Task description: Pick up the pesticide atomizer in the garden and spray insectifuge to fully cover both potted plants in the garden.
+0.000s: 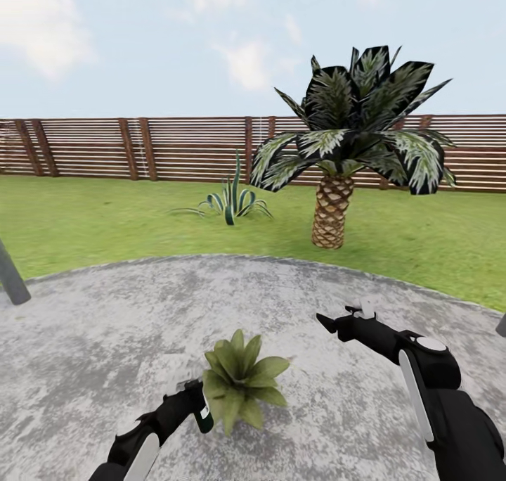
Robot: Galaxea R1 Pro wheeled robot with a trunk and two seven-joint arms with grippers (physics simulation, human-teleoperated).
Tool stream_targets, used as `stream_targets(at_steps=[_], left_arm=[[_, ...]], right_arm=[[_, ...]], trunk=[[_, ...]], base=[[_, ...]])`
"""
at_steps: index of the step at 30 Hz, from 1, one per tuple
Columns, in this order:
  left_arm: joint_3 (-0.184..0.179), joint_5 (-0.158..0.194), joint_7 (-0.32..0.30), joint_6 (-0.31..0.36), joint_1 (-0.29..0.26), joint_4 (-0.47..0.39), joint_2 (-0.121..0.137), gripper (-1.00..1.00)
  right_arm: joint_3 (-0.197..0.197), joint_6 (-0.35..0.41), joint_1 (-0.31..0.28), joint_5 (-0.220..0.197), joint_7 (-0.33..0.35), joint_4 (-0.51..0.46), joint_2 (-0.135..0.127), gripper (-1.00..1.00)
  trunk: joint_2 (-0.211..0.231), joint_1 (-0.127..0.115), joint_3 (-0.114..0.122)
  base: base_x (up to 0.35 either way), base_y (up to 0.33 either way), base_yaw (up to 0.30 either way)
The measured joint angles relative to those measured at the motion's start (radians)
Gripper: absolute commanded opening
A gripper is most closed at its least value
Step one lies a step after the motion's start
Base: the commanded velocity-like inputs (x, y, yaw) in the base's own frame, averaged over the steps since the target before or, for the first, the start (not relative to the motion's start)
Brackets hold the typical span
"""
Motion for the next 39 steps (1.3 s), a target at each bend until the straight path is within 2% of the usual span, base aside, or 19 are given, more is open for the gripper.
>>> stream_targets(at_steps=[24,39], left_arm=[[-0.001,-0.005,0.005,-0.005,0.0,0.001,0.0,-1.0],[0.0,-0.004,0.006,-0.007,0.0,0.002,0.0,-1.0]], right_arm=[[0.005,0.001,0.001,0.0,0.0,0.0,0.0,1.0],[0.005,0.003,0.005,0.0,0.001,0.0,0.0,1.0]], trunk=[[0.0,0.0,0.0],[0.0,0.0,0.0]], base=[[-0.003,-0.342,0.291],[0.0,-0.342,0.022]])
